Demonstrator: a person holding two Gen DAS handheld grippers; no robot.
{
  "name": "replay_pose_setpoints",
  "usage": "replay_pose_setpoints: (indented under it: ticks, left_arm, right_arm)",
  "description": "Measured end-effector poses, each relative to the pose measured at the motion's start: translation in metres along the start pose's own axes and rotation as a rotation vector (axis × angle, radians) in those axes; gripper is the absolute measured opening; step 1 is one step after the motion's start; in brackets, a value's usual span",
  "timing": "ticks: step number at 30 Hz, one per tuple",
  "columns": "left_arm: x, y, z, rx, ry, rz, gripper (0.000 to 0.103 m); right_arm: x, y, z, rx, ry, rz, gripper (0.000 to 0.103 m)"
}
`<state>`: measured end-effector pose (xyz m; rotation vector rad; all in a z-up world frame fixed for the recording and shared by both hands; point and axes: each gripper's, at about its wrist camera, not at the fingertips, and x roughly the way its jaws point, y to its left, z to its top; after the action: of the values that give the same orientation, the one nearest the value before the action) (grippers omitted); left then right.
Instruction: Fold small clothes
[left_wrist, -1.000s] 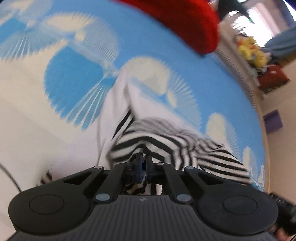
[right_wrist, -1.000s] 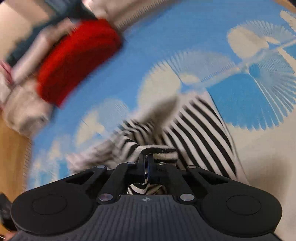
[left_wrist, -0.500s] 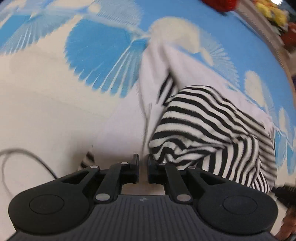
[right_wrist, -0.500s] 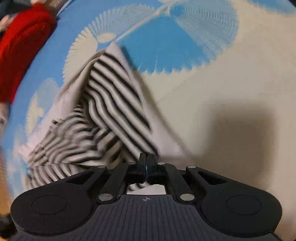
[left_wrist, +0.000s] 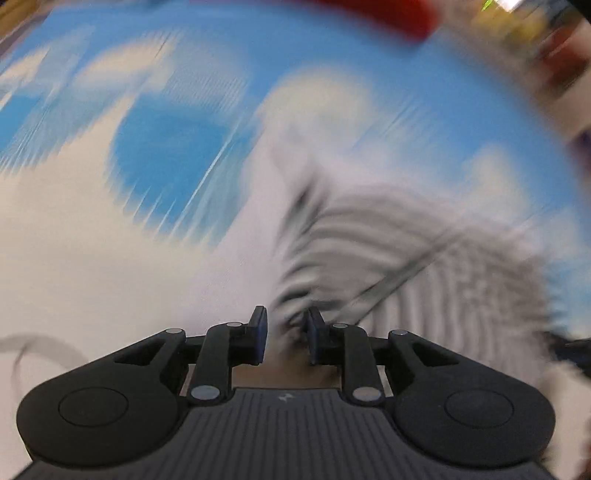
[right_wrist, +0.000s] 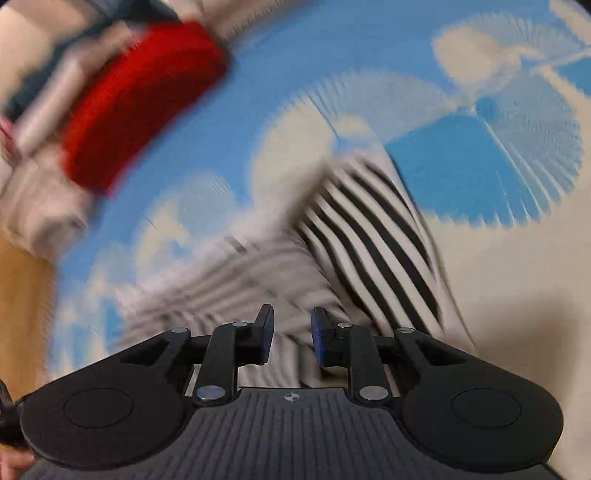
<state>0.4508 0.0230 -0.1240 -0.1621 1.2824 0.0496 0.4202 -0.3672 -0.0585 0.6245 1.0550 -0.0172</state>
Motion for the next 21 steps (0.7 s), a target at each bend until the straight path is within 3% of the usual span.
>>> replay_pose_setpoints:
  ticks: [1, 3, 6, 9, 11, 14, 16, 18, 21]
  left_arm:
    - [0.007, 0.002, -0.005, -0.016, 0.006, 0.027, 0.032]
    - [-0.003, -0.004, 0.000, -0.013, -0.014, 0.050, 0.031]
    - [-0.037, -0.017, 0.008, 0.005, -0.131, 0.020, 0.034]
    - [-0.065, -0.048, 0.010, 0.096, -0.277, 0.087, 0.037]
    - [-0.070, -0.064, 0.008, 0.165, -0.320, 0.101, 0.041]
    - [-0.066, -0.075, 0.002, 0.187, -0.295, 0.046, 0.041]
    - [-0.061, -0.075, -0.004, 0.206, -0.262, -0.005, 0.042]
    - [-0.049, -0.078, -0.009, 0.211, -0.216, -0.073, 0.044]
    - [-0.029, -0.079, -0.014, 0.218, -0.148, -0.110, 0.044]
  right_arm:
    - [0.009, -0.006, -0.003, 0.004, 0.042, -0.078, 0.021]
    - [0.018, -0.018, -0.006, 0.051, 0.077, -0.114, 0.015]
    - [0.013, -0.009, -0.003, 0.011, 0.059, -0.132, 0.016]
    - [0.002, 0.006, -0.005, -0.045, 0.027, -0.159, 0.018]
    - [-0.006, 0.019, -0.009, -0.070, -0.029, -0.166, 0.026]
    - [-0.019, 0.036, -0.017, -0.159, -0.150, -0.177, 0.033]
    - [-0.020, 0.040, -0.022, -0.192, -0.194, -0.137, 0.036]
    - [-0.014, 0.044, -0.021, -0.194, -0.175, -0.091, 0.043]
    - [0.006, 0.031, -0.021, -0.072, -0.077, -0.081, 0.043]
